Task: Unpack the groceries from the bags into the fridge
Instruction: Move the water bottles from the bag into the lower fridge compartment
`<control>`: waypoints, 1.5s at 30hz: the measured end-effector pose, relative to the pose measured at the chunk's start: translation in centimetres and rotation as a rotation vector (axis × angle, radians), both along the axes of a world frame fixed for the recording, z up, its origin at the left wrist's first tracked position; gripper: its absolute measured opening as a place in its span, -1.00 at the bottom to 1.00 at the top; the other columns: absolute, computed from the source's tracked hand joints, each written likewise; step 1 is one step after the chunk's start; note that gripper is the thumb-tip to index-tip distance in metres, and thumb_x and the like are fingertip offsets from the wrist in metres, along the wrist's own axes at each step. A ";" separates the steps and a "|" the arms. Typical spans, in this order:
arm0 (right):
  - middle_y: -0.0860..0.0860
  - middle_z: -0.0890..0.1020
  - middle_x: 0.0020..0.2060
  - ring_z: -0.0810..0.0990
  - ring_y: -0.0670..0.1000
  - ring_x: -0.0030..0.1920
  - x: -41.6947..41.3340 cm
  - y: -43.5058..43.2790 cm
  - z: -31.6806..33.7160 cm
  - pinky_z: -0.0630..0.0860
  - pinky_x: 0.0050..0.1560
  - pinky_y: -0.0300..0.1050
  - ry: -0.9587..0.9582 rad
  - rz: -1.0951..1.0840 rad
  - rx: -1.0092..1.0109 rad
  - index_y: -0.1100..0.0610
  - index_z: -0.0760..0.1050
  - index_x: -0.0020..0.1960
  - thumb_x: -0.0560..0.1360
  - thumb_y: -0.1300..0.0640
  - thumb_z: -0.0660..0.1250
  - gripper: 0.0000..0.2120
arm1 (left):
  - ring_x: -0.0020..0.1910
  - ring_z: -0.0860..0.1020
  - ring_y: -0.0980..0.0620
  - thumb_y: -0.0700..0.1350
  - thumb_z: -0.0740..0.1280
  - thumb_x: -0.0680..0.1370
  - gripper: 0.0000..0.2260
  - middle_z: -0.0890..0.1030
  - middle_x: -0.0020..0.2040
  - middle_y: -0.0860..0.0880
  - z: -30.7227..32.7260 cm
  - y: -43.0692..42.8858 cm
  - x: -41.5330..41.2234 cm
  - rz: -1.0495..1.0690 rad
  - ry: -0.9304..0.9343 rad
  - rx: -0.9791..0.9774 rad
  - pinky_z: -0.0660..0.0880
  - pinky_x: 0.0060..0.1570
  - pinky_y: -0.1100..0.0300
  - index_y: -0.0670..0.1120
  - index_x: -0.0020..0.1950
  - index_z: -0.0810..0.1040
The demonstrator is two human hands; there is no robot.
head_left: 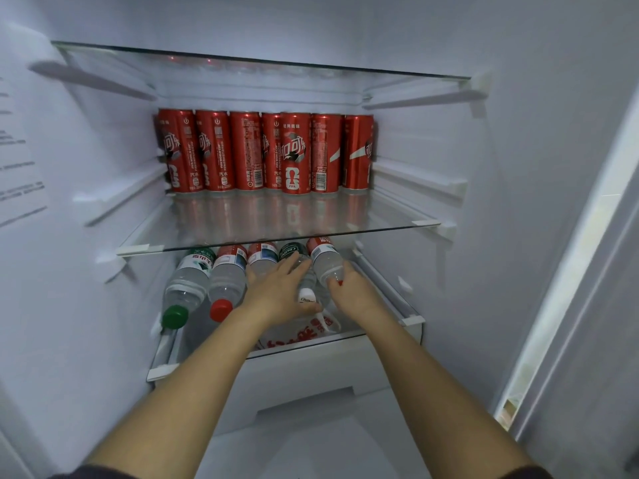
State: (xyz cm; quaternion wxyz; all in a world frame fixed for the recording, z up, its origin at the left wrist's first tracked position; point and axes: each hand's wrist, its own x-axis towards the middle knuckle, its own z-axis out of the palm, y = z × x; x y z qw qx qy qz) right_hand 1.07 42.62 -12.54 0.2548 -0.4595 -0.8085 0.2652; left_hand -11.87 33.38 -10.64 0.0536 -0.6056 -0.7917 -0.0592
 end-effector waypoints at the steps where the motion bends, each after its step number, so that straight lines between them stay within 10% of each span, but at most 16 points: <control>1: 0.15 0.60 0.02 0.58 0.17 -0.02 0.0 0.1 0.0 0.55 0.03 0.10 -0.002 0.004 -0.007 0.07 0.27 0.41 0.59 -0.02 0.12 -0.58 | 0.55 0.04 0.00 0.42 0.21 0.44 -0.16 -0.16 0.59 0.10 0.1 -0.1 0.0 0.001 0.000 -0.012 -0.05 0.40 -0.39 0.16 0.57 -0.12; 7: 0.16 0.56 0.18 0.54 0.19 0.14 0.4 0.2 0.7 0.44 -0.02 -0.03 -0.209 -0.030 0.069 0.06 0.20 0.46 0.60 -0.10 0.09 -0.52 | 0.56 -0.03 -0.02 0.42 0.18 0.46 -0.17 -0.17 0.59 0.08 0.5 -0.4 0.4 0.004 0.017 -0.035 -0.09 0.39 -0.41 0.16 0.57 -0.15; 13: 0.16 0.10 0.55 0.12 0.24 0.51 2.8 -0.9 0.8 0.19 0.44 0.20 -0.258 -0.005 0.023 -0.04 -0.13 0.59 0.53 -0.33 0.13 -0.21 | 0.56 -0.15 -0.12 0.44 0.14 0.44 -0.18 -0.11 0.59 -0.04 -0.4 -0.8 1.7 0.080 0.184 0.126 -0.18 0.37 -0.43 0.11 0.58 -0.03; 20: 0.07 0.31 0.46 0.27 0.10 0.45 7.8 -6.9 -4.6 0.25 0.42 0.02 -0.005 -0.061 0.350 0.03 0.10 0.55 0.54 -0.05 0.30 -0.33 | 0.55 0.05 -0.14 0.24 0.31 0.48 -0.30 0.11 0.57 -0.15 -4.0 -5.0 6.6 0.033 0.090 0.449 -0.06 0.40 -0.41 -0.03 0.52 0.22; 32: 0.05 -0.09 0.58 -0.29 0.07 0.52 16.6 -16.7 -14.8 -0.28 0.45 0.06 -0.344 -0.214 0.190 -0.07 -0.13 0.57 0.52 -0.29 -0.19 -0.32 | 0.51 0.11 -0.24 0.14 0.35 0.49 -0.31 0.15 0.54 -0.22 -17.1 -11.2 14.0 -0.169 -0.035 0.223 -0.14 0.38 -0.35 -0.09 0.53 0.23; 41: 0.01 -0.17 0.58 -0.30 0.08 0.55 24.0 -22.3 -16.9 -0.28 0.49 0.16 -0.498 -0.380 0.025 -0.09 -0.19 0.58 0.63 -0.17 0.01 -0.39 | 0.49 0.20 -0.23 0.20 0.03 0.53 -0.40 0.23 0.52 -0.20 -19.0 -13.7 20.6 -0.364 -0.031 0.031 -0.08 0.38 -0.36 -0.06 0.50 0.24; 45: 0.11 0.22 0.53 0.13 0.21 0.53 28.4 -25.7 -16.5 0.04 0.42 0.28 -0.493 -0.506 0.009 -0.02 0.09 0.55 0.56 -0.18 -0.01 -0.41 | 0.47 0.26 -0.24 0.23 -0.09 0.57 -0.42 0.28 0.50 -0.21 -19.0 -15.4 24.9 -0.501 -0.040 0.004 -0.06 0.36 -0.36 -0.05 0.50 0.16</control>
